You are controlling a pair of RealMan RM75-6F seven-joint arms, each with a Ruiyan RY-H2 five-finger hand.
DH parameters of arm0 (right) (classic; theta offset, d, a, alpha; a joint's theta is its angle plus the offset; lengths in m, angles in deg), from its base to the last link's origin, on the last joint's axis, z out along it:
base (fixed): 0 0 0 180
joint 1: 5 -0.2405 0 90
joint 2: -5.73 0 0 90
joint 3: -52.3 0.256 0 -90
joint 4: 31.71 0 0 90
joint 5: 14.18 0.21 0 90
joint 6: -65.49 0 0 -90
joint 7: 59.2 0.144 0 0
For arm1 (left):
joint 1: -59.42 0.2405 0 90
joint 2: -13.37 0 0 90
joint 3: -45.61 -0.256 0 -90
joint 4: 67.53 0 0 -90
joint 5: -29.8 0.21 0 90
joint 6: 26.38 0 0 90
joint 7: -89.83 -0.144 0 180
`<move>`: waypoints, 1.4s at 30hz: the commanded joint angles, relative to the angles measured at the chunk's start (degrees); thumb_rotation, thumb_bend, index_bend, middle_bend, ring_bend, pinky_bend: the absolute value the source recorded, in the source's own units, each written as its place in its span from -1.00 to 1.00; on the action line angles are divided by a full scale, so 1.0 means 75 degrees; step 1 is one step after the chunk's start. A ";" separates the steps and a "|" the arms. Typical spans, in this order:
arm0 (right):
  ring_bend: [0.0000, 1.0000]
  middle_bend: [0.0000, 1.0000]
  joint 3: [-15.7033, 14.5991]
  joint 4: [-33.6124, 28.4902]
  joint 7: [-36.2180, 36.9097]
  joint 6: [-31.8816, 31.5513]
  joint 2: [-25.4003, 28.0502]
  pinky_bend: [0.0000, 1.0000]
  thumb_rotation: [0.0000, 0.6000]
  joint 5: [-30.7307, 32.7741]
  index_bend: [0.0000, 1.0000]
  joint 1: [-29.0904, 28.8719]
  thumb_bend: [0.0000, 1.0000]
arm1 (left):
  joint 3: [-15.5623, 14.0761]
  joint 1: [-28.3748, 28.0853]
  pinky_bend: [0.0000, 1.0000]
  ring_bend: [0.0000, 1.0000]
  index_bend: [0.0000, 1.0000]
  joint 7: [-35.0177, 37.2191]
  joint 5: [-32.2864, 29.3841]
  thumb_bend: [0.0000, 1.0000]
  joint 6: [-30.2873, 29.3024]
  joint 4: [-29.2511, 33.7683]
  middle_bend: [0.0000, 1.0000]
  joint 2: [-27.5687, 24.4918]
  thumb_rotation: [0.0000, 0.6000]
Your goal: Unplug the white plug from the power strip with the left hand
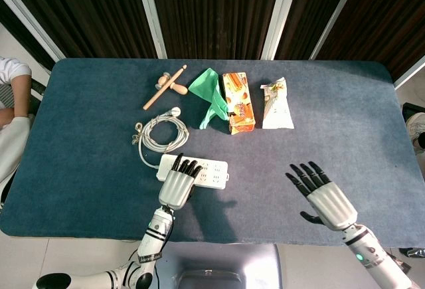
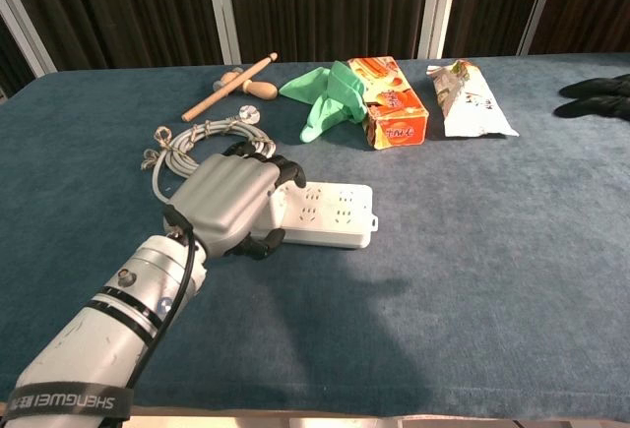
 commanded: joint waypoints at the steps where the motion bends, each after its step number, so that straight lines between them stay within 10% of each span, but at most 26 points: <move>1: -1.00 -1.00 0.0186 0.0118 -0.0843 0.0932 -0.0875 -0.95 1.00 0.0089 -1.00 -0.0543 -0.36 | -0.0009 0.0001 -0.73 -0.52 -0.38 -0.0037 -0.0016 0.02 -0.0001 0.0029 -0.10 -0.0011 1.00; 29: -1.00 -1.00 0.0739 0.0631 -0.3787 0.2584 -0.3584 -0.90 1.00 0.2839 -1.00 -0.1941 -0.12 | -0.0178 -0.0009 -0.42 -0.28 -0.25 -0.0013 0.0131 0.08 -0.0138 0.0260 0.09 -0.0227 1.00; 42: -1.00 -0.99 0.0651 0.0661 -0.5514 0.2669 -0.4058 -0.90 1.00 0.4031 -1.00 -0.2423 0.72 | -0.0174 -0.0018 -0.37 -0.27 -0.23 -0.0040 0.0132 0.09 -0.0155 0.0371 0.10 -0.0287 1.00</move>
